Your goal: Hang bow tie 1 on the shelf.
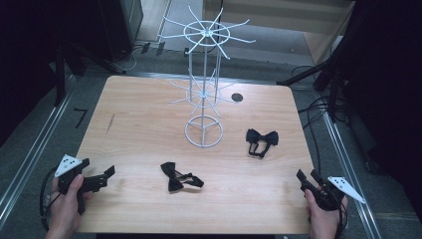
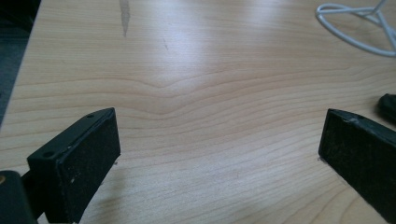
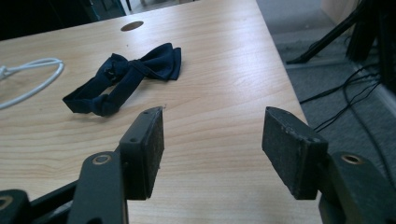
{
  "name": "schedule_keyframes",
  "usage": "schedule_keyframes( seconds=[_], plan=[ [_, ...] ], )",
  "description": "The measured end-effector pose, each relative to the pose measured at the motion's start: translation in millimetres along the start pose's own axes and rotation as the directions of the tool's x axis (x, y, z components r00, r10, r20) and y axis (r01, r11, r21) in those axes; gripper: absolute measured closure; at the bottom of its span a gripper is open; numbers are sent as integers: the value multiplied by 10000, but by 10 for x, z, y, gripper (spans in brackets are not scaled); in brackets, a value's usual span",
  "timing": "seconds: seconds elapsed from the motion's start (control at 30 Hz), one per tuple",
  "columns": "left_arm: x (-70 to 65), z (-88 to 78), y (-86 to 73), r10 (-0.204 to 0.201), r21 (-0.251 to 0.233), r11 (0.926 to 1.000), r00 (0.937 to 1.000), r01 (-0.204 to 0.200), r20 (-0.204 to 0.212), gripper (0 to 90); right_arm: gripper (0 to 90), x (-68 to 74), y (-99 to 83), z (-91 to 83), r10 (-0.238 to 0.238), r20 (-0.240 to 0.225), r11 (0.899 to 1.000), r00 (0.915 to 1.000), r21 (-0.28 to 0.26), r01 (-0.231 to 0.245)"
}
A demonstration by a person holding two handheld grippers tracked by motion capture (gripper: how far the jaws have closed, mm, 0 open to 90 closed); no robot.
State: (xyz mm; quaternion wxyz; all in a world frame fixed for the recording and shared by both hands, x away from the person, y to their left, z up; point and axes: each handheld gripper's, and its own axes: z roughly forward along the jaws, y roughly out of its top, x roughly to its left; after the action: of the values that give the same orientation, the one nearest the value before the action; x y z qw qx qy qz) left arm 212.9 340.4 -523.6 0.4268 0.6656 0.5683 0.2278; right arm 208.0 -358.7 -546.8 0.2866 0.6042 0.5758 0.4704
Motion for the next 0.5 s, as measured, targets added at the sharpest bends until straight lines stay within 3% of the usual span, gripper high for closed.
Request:
schedule_keyframes(
  seconds=[0.07, 0.17, 0.3, 0.33, 0.5],
  plan=[
    [21, -8, 0, -124, -97, 9999, 9999, 124, 27, 0, 435, 22, 0, -11, -197, 181, 9998, 9996, -76, 199],
    [21, -15, -4, -153, -267, 9995, 9999, 153, -22, 0, 470, 63, 21, -24, -190, -204, 9988, 9996, -446, 181],
    [40, -20, -5, -521, -557, 9971, 9985, 510, -188, 0, 471, 196, 78, -24, -693, -530, 9954, 9962, -699, 655],
    [34, -16, -1, -584, -673, 9962, 9974, 555, -415, 0, 473, 231, 97, -21, -817, -621, 9939, 9947, -793, 766],
    [-45, 29, 17, -18, -611, 9981, 9944, -47, -1060, 0, 474, 368, 169, 0, -1193, -906, 9889, 9887, -999, 1101]
  ],
)
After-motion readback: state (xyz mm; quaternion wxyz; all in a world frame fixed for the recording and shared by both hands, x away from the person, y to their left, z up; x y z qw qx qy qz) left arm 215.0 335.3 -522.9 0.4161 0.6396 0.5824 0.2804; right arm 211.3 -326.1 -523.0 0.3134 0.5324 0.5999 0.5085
